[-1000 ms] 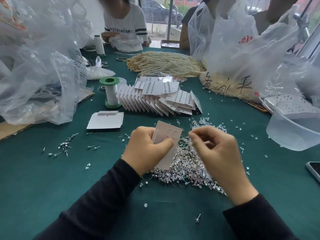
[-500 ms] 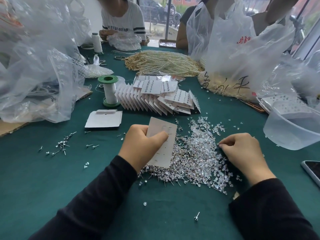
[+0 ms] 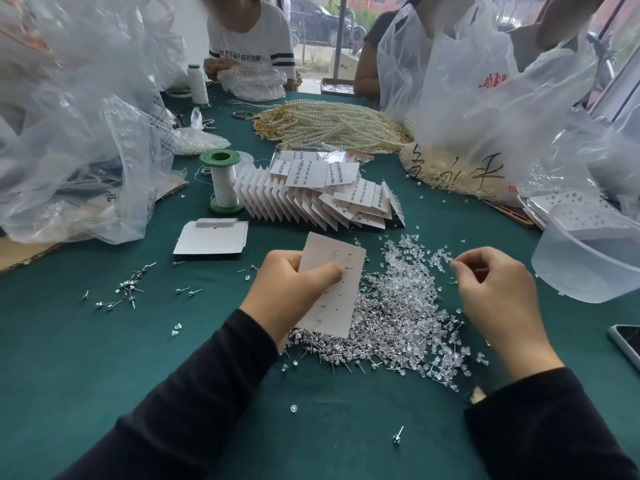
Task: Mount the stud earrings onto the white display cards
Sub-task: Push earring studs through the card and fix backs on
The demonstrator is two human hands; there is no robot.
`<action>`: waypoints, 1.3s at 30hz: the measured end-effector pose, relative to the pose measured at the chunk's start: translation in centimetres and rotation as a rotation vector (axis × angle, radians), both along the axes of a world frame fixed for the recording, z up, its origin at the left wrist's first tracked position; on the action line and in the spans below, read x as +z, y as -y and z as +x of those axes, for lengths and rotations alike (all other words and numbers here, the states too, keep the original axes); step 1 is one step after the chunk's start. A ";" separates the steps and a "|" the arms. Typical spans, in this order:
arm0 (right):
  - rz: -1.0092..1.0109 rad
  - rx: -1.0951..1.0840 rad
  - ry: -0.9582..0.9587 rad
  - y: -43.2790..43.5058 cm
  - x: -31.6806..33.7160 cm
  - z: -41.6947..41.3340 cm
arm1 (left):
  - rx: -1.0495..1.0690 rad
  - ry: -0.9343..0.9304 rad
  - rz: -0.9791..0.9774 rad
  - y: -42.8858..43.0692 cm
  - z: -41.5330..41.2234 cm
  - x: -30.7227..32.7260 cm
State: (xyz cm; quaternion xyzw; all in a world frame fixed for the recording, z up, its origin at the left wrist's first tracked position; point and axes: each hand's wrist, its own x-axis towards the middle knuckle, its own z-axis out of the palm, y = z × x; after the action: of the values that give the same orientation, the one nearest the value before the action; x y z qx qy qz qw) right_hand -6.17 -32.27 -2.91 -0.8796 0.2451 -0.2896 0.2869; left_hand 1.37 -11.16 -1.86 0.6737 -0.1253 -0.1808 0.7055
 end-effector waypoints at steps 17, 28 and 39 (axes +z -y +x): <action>0.338 0.492 0.410 -8.5 0.0 0.0 | 0.026 0.049 0.092 0.6 -0.2 -0.5; 0.438 0.489 0.420 -8.6 -0.1 0.2 | 0.060 0.107 0.130 0.9 -0.2 -1.0; 0.416 0.490 0.409 -8.6 -0.5 0.4 | 0.091 0.281 0.236 0.8 -0.6 -0.8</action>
State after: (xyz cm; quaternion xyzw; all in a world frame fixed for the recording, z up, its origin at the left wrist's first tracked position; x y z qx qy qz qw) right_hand -5.78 -23.68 -3.38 -0.7593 0.0187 -0.3260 0.5629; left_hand 0.76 -11.93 -2.63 0.7754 -0.1699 -0.0665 0.6046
